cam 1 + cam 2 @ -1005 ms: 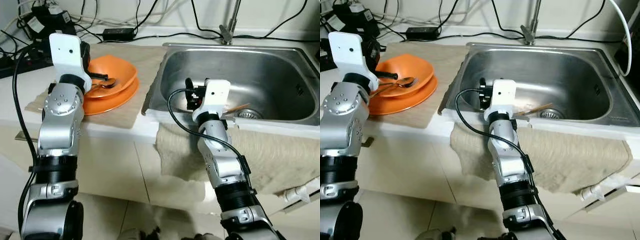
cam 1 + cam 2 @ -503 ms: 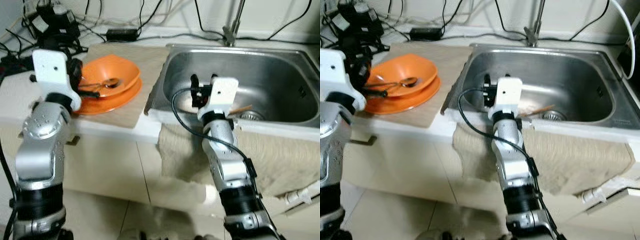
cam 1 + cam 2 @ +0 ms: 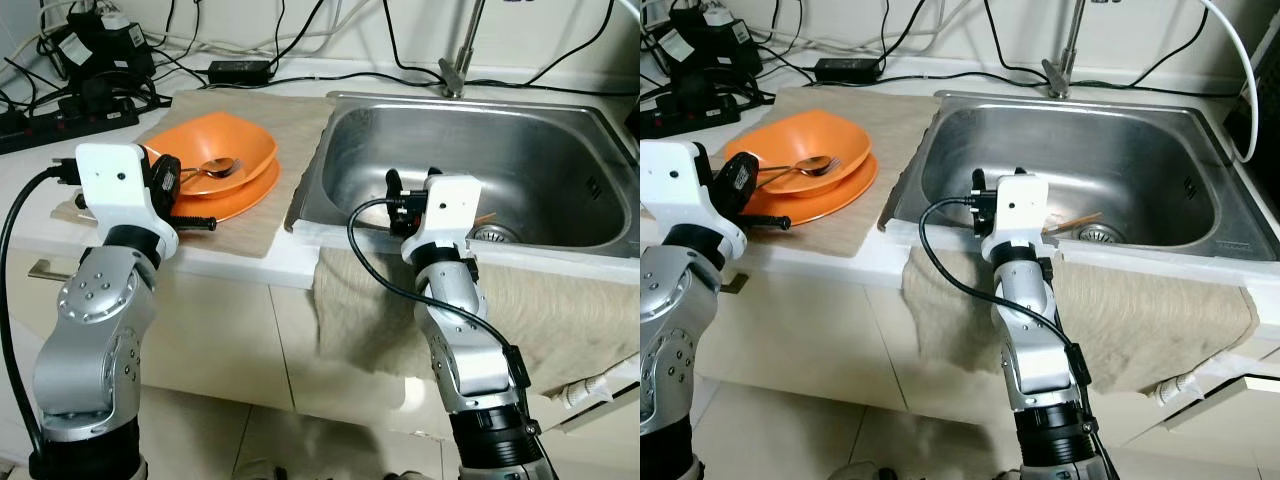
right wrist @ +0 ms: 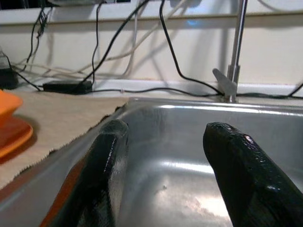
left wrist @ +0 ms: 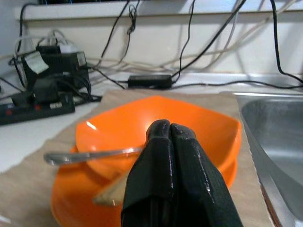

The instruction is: Kitchen organization

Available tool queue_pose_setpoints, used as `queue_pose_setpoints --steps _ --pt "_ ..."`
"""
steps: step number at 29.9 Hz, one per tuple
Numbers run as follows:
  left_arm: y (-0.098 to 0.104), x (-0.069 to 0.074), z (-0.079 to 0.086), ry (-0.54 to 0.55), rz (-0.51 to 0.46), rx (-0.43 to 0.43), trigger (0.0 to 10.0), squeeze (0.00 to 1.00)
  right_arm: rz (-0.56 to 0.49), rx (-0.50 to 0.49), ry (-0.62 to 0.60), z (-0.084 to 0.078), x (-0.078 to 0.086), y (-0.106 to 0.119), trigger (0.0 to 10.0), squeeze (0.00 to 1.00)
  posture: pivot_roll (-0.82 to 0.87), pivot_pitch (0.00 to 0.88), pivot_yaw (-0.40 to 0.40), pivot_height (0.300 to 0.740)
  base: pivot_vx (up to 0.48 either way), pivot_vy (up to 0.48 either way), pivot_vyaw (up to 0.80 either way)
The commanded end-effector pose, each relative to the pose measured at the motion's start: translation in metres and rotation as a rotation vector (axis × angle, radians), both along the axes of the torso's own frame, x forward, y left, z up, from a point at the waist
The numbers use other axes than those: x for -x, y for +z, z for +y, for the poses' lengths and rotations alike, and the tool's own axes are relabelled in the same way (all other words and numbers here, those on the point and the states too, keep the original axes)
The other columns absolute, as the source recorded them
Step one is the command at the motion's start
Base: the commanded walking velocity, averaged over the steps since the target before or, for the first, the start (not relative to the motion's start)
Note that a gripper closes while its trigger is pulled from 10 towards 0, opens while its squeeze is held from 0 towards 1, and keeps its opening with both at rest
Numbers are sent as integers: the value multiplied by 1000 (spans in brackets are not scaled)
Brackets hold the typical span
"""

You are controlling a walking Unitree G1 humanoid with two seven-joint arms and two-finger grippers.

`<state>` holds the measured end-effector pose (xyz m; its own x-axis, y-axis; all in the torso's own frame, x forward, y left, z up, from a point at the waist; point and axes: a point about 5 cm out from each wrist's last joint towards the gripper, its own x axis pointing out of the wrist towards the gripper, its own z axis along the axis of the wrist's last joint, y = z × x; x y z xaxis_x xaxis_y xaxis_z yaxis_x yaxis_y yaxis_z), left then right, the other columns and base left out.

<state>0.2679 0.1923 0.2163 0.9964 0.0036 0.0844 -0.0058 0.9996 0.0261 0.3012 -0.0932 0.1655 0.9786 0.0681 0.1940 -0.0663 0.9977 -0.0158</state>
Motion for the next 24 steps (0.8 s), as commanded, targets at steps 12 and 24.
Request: queue_pose_setpoints --steps 12,24 --pt "-29 3 3 -16 147 1 10000 0 56 -30 12 -3 4 -4 10000 0 93 0 38 740 0 0 0" --pt "-42 6 -17 -121 240 108 10000 0 155 -70 40 -7 6 -19 10000 0 78 2 38 740 0 0 0"
